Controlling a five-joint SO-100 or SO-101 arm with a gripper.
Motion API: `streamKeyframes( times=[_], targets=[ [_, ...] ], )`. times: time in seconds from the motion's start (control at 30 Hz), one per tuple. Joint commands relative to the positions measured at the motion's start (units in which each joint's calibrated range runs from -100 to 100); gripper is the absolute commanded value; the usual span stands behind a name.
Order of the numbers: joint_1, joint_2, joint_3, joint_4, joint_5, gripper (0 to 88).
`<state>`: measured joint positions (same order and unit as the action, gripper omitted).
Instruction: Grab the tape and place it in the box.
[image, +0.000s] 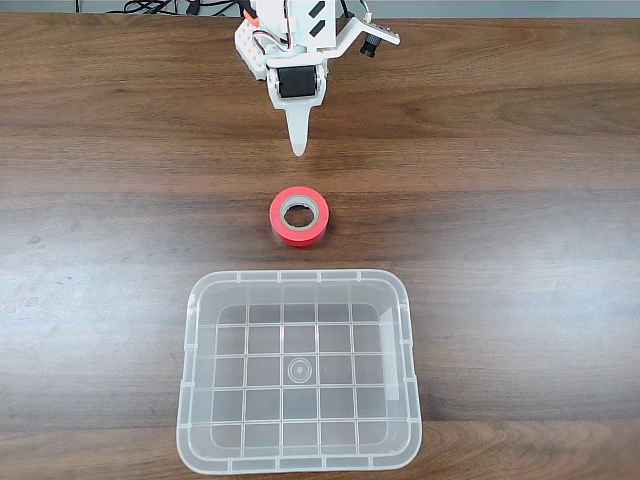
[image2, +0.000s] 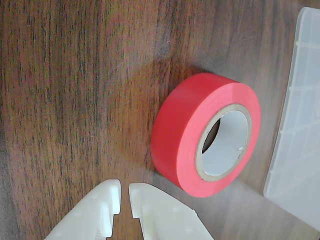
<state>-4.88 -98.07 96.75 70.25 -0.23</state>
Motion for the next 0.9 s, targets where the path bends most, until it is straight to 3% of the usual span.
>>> streamKeyframes(
  times=[0.0,0.87],
  targets=[
    [0.42,-0.8,-0.34,-1.08,-0.19,1.3],
    [0.42,-0.8,-0.34,-1.33,-0.45,1.3]
  ],
)
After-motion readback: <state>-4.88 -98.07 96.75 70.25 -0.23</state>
